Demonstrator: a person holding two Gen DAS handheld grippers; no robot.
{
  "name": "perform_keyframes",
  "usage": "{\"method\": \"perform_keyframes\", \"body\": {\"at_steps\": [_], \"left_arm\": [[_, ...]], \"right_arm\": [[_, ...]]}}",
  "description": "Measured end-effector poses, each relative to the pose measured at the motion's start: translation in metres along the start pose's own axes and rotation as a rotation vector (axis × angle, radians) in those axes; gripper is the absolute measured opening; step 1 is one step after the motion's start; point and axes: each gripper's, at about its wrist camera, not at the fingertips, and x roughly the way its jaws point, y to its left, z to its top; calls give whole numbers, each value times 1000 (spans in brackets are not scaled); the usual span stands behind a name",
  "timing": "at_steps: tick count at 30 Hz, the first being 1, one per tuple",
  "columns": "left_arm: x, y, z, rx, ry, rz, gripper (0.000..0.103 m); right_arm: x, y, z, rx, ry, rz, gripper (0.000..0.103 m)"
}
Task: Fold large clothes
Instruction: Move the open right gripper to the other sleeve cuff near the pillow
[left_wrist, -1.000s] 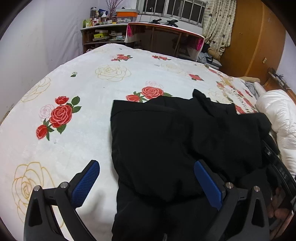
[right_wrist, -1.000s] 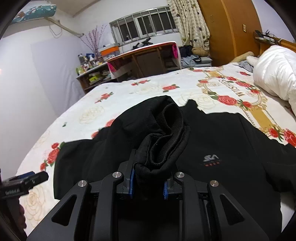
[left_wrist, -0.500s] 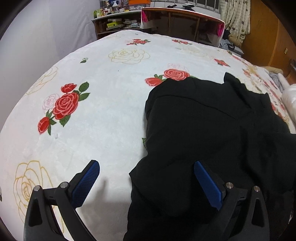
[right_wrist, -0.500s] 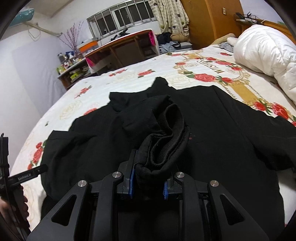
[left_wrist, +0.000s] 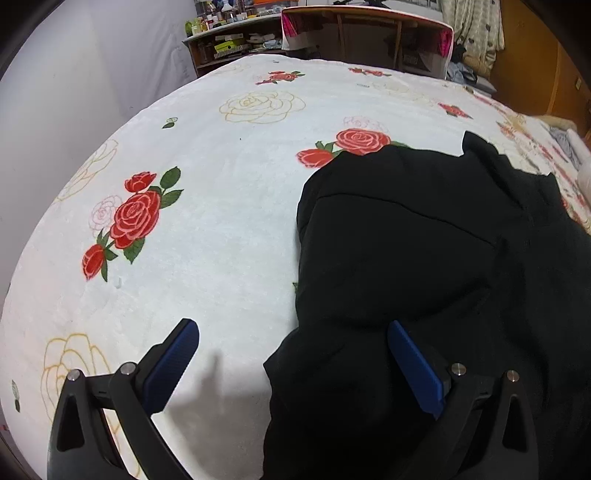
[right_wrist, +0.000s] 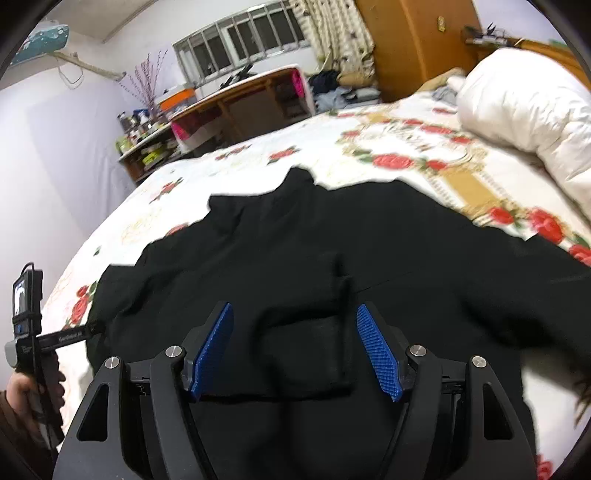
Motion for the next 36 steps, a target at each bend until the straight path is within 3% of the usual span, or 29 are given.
{"method": "perform_keyframes", "body": {"at_steps": [3,7,9,10,12,16,19,23,28,33,34,35,36], "left_arm": [[2,-2,1,10,7,12,103],[7,1,0,-16,22,16,103],[9,3,0,-28,26,10,103],[10,4,0,-30,26,12,103],[15,5,0,-35,33,10,103],[20,7,-3,-40,45,8,103],[17,8,-3,-39,52,19,103],[-8,9,-1,-27,1,11,103],[-57,3,-4,-33,-87,-57,103],[-92,-26,-7,19,-97,-155,103],[-100,-36,-9,41,-101,-174,103],[-106,-45,-11,60,-103,-199,103],[-112,-56,-14,80,-111,-220,103]], "right_arm": [[1,-8,11,33,-8,-20,70],[45,-3,23,8,99,-19,69],[61,-1,23,2,135,2,60],[67,-1,21,0,156,3,48],[80,0,17,-24,199,-55,45],[90,-2,11,-86,185,-154,38],[92,-11,12,-85,188,-210,38],[60,-17,21,-55,131,-180,38],[12,-32,32,9,66,-180,38],[-27,-47,32,25,42,-200,38],[-35,-51,31,29,34,-203,46],[-46,-56,30,37,20,-206,61],[-58,-64,27,51,4,-215,68]]}}
